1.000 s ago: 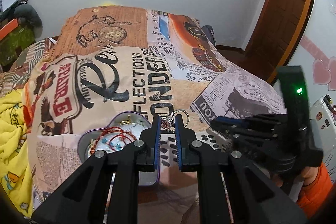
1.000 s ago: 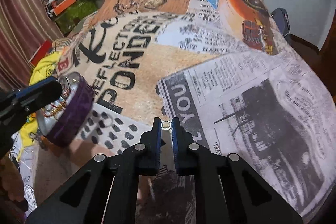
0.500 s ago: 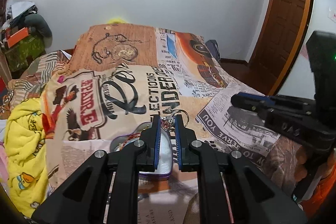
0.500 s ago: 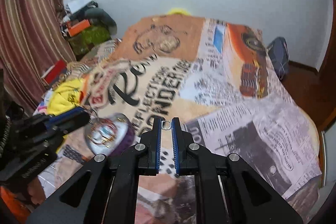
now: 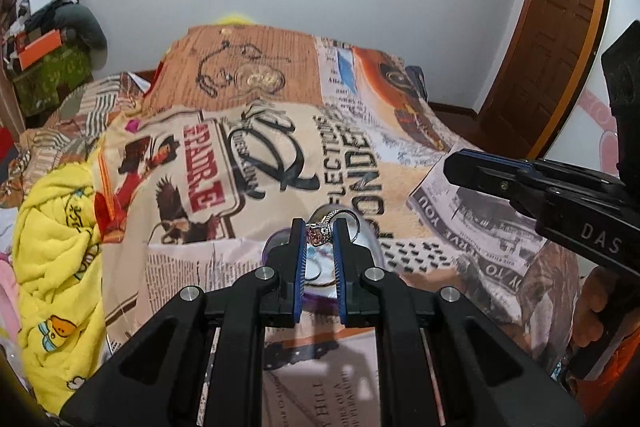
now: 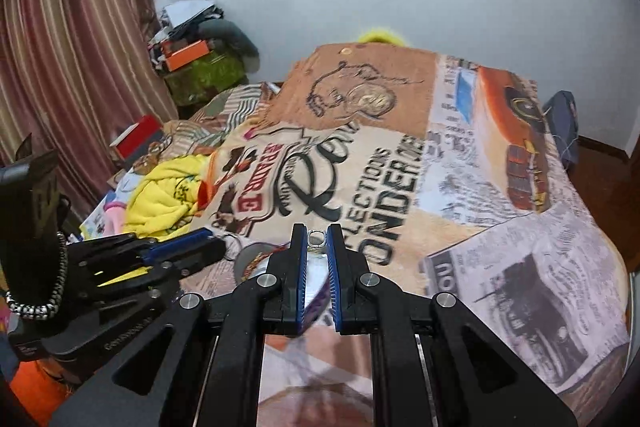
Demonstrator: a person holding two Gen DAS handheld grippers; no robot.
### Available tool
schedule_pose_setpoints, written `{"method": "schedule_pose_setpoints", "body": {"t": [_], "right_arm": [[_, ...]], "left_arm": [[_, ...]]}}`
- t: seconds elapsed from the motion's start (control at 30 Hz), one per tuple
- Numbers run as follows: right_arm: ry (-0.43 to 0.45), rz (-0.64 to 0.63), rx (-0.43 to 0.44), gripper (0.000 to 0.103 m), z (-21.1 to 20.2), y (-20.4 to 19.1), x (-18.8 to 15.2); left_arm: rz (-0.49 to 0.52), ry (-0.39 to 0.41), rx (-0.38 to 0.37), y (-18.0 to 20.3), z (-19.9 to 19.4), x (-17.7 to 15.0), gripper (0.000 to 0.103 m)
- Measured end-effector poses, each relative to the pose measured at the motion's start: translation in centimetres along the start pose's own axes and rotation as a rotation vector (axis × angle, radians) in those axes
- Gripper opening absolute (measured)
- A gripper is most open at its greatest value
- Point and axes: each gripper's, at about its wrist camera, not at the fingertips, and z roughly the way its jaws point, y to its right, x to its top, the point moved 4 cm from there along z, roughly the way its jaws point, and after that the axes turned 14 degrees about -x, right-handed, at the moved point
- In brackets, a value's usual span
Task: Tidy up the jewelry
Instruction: 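Carry both pieces over the heart tin and open both grippers inside it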
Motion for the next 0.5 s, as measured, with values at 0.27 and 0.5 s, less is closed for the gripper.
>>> {"method": "schedule_pose_setpoints", "body": {"t": [0.27, 0.5], "right_arm": [[-0.080, -0.020, 0.022, 0.009, 2.8, -1.6, -1.3], [-0.137, -0.031, 0.042, 0.009, 3.8, -2.3, -3.0]], "left_arm": [[-0.040, -0.062, -0.038, -1.6, 2.3, -1.7, 0.012], [-0.045, -0.082, -0.043, -2.2, 3.2, -2.1, 0.012]]}}
